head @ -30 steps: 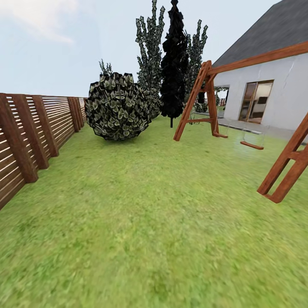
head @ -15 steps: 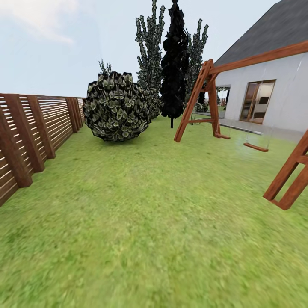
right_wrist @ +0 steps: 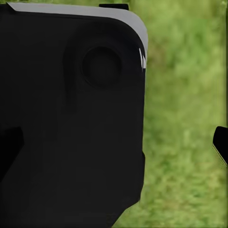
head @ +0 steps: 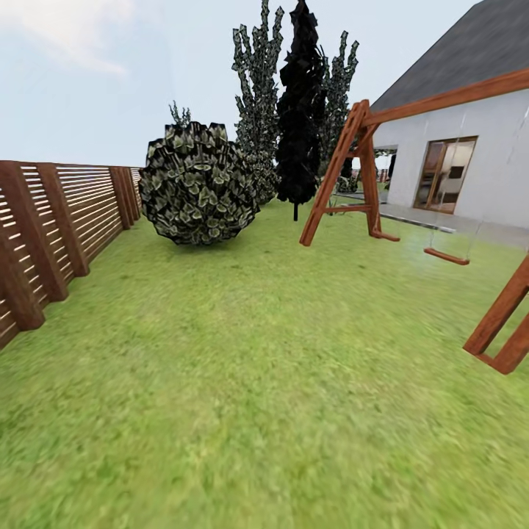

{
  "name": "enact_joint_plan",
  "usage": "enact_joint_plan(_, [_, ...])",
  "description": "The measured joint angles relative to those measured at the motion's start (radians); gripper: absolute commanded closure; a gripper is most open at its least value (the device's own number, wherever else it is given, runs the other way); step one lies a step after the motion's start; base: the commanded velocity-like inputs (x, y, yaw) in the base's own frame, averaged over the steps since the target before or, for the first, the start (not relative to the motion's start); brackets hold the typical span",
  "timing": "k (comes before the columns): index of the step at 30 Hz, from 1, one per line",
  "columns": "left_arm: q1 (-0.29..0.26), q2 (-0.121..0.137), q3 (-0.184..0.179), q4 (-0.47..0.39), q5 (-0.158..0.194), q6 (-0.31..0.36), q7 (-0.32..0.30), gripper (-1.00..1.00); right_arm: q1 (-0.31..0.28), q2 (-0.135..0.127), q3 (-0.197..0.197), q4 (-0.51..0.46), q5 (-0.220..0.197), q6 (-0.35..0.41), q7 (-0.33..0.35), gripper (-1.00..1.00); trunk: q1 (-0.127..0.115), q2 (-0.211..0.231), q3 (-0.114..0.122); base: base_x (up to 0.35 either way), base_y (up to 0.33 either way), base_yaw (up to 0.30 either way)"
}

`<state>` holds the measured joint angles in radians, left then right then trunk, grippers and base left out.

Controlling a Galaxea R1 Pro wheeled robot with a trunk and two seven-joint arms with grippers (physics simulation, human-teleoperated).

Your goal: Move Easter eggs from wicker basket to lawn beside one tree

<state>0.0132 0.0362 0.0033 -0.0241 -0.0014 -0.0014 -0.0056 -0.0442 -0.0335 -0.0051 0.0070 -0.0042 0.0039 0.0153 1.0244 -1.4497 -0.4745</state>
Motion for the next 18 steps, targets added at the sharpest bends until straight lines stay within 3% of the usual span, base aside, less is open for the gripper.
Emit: enact_joint_plan(18, [0.0,0.0,0.0,0.0,0.0,0.0,0.0,-1.0,0.0,0.0,0.001,0.0,0.0,0.0,0.0,-1.0,0.0,0.0,0.0,0.346,0.0,0.0])
